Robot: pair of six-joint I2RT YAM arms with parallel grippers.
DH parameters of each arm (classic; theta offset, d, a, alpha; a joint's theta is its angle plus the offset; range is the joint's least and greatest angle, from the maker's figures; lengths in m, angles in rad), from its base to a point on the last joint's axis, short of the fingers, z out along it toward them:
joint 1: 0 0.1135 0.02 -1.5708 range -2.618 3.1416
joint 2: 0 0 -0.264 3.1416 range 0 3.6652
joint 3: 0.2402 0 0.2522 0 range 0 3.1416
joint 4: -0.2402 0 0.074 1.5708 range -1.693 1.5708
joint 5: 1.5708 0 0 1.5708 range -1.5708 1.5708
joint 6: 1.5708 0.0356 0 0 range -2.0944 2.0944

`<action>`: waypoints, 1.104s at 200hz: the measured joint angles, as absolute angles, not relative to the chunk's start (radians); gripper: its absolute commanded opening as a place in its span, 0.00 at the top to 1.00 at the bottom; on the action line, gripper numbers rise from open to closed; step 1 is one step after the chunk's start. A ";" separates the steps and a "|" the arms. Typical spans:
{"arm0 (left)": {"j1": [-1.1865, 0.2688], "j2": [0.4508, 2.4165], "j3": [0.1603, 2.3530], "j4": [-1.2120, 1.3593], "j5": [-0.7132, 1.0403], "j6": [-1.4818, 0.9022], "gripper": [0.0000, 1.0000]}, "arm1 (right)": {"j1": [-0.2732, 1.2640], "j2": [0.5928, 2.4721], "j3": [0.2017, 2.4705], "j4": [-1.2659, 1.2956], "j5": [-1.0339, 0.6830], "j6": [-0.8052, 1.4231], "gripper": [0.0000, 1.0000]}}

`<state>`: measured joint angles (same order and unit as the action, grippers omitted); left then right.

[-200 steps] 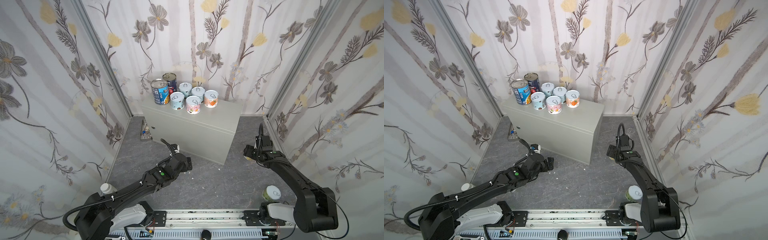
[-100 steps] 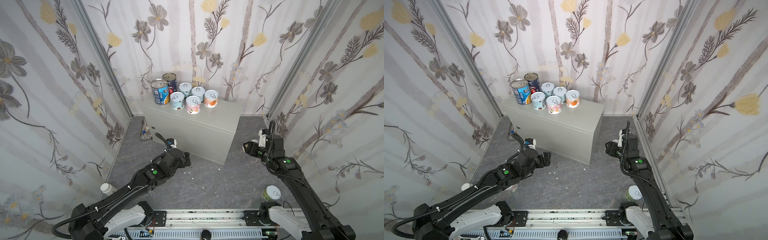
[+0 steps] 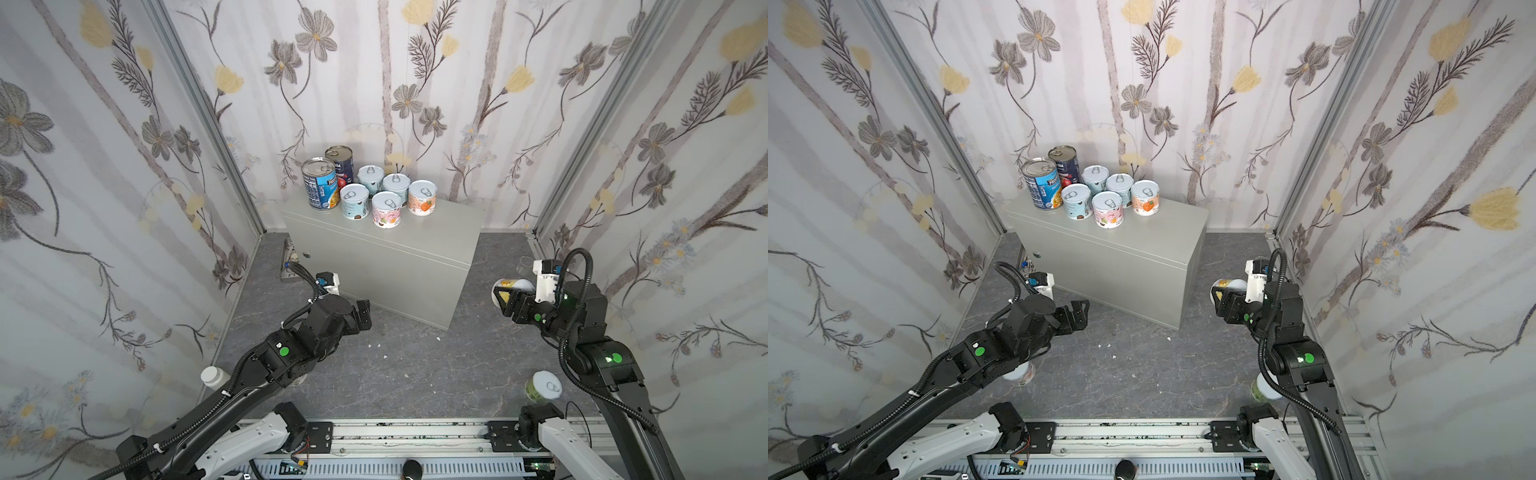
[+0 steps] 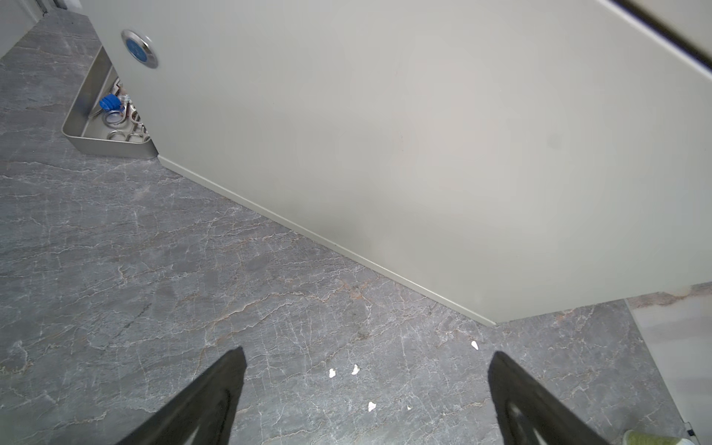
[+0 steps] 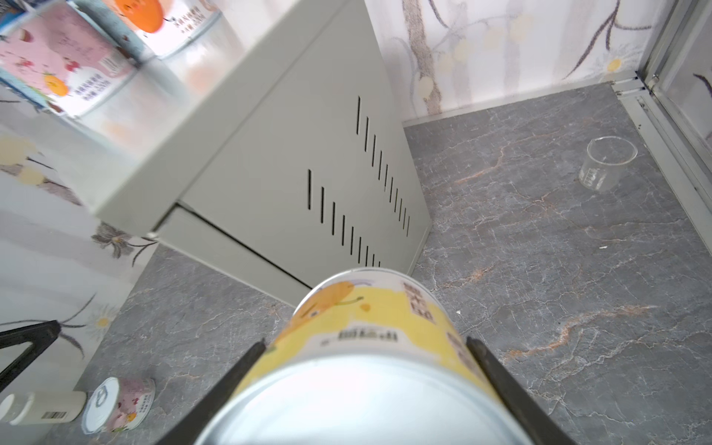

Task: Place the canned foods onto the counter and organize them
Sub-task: 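Lift the yellow-labelled can with right gripper while left gripper hovers by cabinet, then carry the yellow-labelled can over the cabinet top toward the orange can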

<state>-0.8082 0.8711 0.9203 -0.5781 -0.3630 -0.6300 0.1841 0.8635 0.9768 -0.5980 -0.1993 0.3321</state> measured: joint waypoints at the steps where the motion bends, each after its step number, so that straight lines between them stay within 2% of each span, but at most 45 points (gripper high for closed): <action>1: -0.809 0.871 0.921 -0.579 -0.363 -0.630 0.00 | 0.184 0.861 0.979 -0.599 -0.200 0.331 0.38; 42: -0.850 0.851 0.946 -0.633 -0.364 -0.659 0.00 | 0.216 0.829 1.067 -0.674 -0.213 0.318 0.35; 100: -0.870 0.834 1.022 -0.693 -0.391 -0.680 0.00 | 0.268 0.931 1.260 -0.772 -0.213 0.285 0.40; 221: -0.873 0.883 1.044 -0.691 -0.411 -0.658 0.00 | 0.613 1.392 1.831 -1.034 -0.014 0.198 0.41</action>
<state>-0.8734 0.8825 1.0435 -0.6910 -0.4114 -0.6579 0.6128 1.3922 1.8309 -1.0336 -0.0143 0.1982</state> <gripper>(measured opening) 0.997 0.733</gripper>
